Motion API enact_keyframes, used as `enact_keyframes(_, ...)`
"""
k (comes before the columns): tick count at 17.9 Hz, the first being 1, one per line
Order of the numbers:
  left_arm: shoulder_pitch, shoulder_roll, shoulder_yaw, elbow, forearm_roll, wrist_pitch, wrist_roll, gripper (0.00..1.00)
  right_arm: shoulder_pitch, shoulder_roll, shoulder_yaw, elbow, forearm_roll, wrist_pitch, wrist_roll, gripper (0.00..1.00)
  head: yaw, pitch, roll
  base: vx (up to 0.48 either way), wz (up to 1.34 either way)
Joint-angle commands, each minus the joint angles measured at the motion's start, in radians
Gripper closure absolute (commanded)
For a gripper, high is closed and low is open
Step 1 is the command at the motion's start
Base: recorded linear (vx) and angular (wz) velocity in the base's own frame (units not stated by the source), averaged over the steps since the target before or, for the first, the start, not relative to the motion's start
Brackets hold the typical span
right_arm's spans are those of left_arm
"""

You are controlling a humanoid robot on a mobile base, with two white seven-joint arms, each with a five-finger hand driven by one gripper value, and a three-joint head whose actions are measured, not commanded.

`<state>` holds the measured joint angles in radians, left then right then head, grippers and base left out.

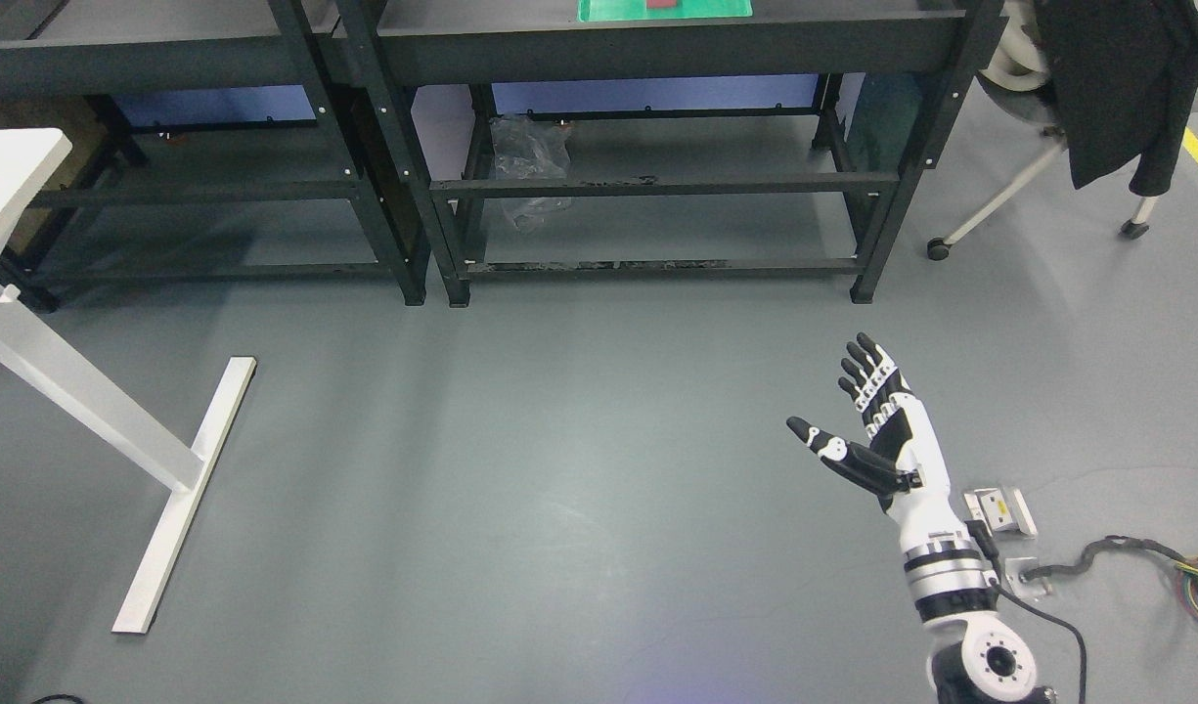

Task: Pick pink block from left shelf to tray
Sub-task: 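Drive toward the shelf while raising the right hand toward the green tray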

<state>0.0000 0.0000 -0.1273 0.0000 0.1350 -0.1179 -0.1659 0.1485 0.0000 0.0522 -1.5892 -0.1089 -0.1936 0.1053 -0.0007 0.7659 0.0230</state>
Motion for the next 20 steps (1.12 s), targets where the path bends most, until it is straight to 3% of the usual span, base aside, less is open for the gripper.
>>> enact_keyframes(1, 0.02, 0.017, 0.0, -0.017, 0.0, 0.0, 0.0, 0.0, 0.0, -0.017, 0.005, 0.0, 0.0, 0.0, 0.001, 0.0, 0.0, 0.0, 0.0, 0.0, 0.0)
enact_keyframes(20, 0.02, 0.017, 0.0, -0.017, 0.0, 0.0, 0.0, 0.0, -0.001, -0.017, -0.005, -0.005, 0.0, 0.0, -0.001, 0.0, 0.0, 0.0, 0.0, 0.014, 0.01)
